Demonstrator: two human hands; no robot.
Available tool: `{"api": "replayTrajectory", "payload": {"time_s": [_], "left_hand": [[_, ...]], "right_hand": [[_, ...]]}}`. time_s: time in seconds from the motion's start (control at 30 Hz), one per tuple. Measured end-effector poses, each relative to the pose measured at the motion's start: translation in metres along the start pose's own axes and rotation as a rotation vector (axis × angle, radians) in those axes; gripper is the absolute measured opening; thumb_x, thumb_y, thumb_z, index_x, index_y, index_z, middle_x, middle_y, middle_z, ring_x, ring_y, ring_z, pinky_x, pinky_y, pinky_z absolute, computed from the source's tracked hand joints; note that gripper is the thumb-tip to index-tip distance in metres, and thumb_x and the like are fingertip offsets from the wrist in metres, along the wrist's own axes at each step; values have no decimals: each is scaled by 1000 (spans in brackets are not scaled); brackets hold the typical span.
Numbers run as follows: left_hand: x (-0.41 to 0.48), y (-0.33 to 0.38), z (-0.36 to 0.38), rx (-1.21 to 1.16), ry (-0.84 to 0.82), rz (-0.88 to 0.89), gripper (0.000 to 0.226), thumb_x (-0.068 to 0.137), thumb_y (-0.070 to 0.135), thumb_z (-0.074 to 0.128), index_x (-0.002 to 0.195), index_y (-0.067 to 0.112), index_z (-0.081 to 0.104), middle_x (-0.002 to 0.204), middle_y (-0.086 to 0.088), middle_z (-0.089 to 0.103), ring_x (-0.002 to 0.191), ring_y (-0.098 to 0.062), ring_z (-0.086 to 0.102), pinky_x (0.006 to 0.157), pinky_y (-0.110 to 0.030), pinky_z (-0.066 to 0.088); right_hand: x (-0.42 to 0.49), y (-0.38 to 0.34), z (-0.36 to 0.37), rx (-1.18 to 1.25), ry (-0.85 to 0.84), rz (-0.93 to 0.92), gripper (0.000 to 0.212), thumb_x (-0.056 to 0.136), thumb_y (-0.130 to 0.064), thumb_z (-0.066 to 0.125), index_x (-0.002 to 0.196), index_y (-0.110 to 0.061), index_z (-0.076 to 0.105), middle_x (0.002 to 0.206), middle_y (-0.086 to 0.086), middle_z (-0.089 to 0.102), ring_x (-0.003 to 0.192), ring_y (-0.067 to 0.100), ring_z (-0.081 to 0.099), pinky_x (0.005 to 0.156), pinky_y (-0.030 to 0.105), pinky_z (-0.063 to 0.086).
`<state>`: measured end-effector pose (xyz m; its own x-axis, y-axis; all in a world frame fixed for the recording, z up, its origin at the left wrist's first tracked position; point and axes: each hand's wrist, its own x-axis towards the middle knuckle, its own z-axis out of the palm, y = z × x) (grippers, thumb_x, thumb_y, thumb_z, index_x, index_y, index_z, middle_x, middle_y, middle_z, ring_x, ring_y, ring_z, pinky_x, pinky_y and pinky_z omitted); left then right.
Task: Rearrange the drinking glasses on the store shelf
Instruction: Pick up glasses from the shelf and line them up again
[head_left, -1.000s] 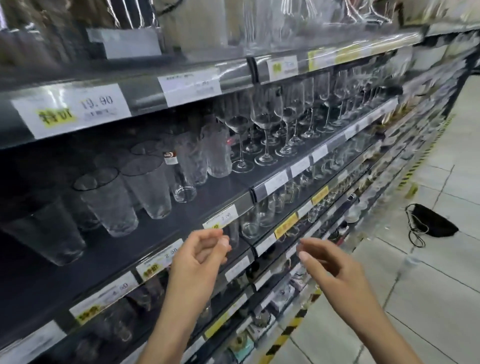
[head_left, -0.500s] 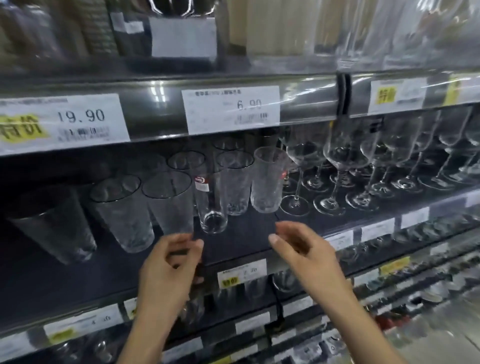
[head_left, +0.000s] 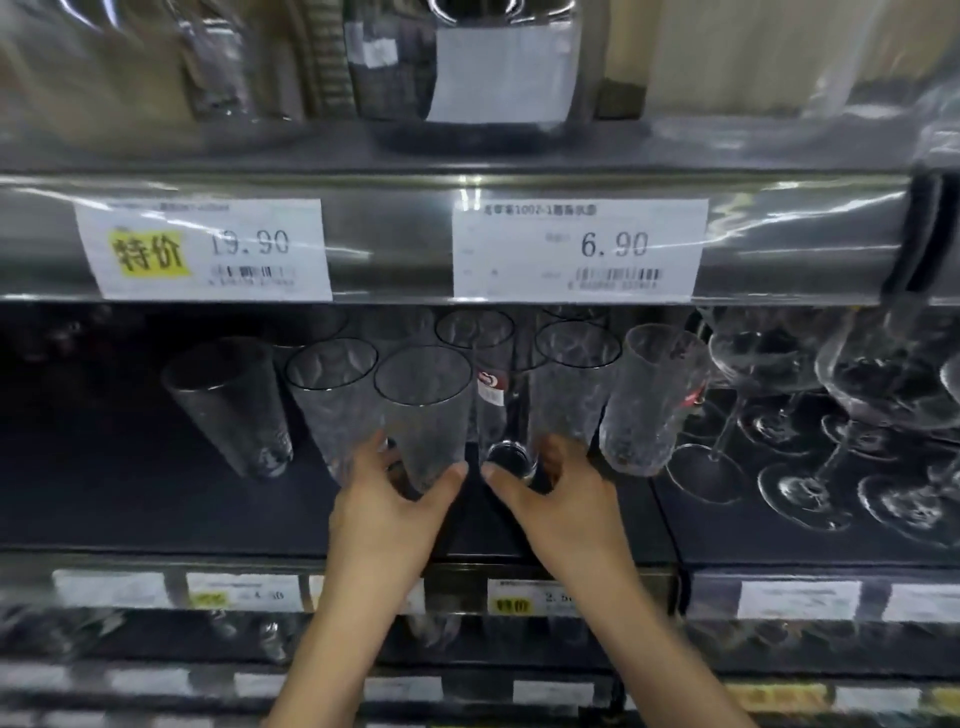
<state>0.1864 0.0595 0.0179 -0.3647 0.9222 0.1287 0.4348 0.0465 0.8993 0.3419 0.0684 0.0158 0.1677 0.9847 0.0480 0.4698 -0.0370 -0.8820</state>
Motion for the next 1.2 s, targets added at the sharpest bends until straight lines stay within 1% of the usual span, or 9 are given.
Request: {"api": "replayTrajectory", "payload": {"time_s": [0.1, 0.23, 0.4, 0.57, 0.7, 0.8, 0.87, 1.03, 1.2], "left_hand": [[8, 2, 6, -6, -2, 8, 60, 77, 41, 80, 127, 20, 52, 98, 20, 58, 96, -5, 59, 75, -17, 43], [14, -3, 12, 17, 35, 41, 54, 76, 45, 79, 118, 18, 60, 105, 7, 70, 101, -13, 67, 84, -30, 54], [8, -7, 8, 32, 26, 60, 50, 77, 48, 78, 115, 21, 59, 103, 10, 71, 97, -10, 67, 86, -33, 56], [-2, -9, -3, -44, -73, 44, 51, 74, 36, 84, 115, 32, 53, 104, 22, 66, 95, 9, 62, 77, -4, 46], [1, 0, -5, -127, -158, 64, 53, 74, 27, 86, 108, 42, 48, 106, 23, 65, 95, 15, 61, 76, -3, 47], [4, 5, -3, -182, -170, 99, 55, 74, 21, 86, 106, 43, 46, 108, 22, 63, 91, 22, 58, 73, 2, 43], [4, 6, -1, -210, -146, 120, 58, 72, 20, 87, 110, 38, 47, 109, 18, 64, 93, 18, 60, 76, 0, 44], [-6, 6, -3, -345, -3, 201, 68, 62, 21, 91, 115, 27, 48, 109, 6, 64, 99, -1, 65, 84, -16, 49], [-43, 21, -29, -582, 80, 266, 77, 60, 38, 77, 127, 11, 51, 116, -11, 67, 106, -20, 68, 91, -33, 55]], "right_hand": [[6, -4, 4, -61, 58, -26, 45, 79, -54, 74, 112, -27, 60, 98, -13, 67, 101, 15, 65, 87, 33, 53], [6, -7, 5, -191, 141, -71, 57, 80, -58, 71, 118, -17, 59, 102, 2, 71, 100, 28, 66, 84, 40, 53], [1, 2, -4, -248, 138, -145, 56, 79, -64, 68, 114, -20, 60, 94, -4, 72, 91, 22, 68, 77, 34, 53], [-9, 13, -23, -54, 15, -87, 52, 75, -53, 78, 114, -32, 50, 98, -20, 63, 96, 9, 63, 79, 24, 47], [-4, 7, -23, 103, -70, -107, 63, 74, -46, 82, 125, -35, 47, 114, -20, 60, 105, -1, 58, 88, 20, 46], [0, 3, -20, 126, -68, -152, 50, 75, -42, 84, 112, -41, 50, 98, -27, 63, 91, -18, 57, 71, 3, 43], [0, 4, -22, 150, -56, -160, 48, 74, -41, 84, 112, -38, 55, 91, -26, 66, 87, -17, 59, 67, 2, 43], [-9, 6, -37, 280, -71, -223, 42, 72, -26, 87, 105, -35, 61, 94, -24, 71, 88, -5, 67, 78, 14, 50], [-30, -12, -60, 467, -253, -325, 42, 78, -10, 82, 107, -27, 57, 88, -11, 72, 83, 5, 70, 71, 17, 54]]}}
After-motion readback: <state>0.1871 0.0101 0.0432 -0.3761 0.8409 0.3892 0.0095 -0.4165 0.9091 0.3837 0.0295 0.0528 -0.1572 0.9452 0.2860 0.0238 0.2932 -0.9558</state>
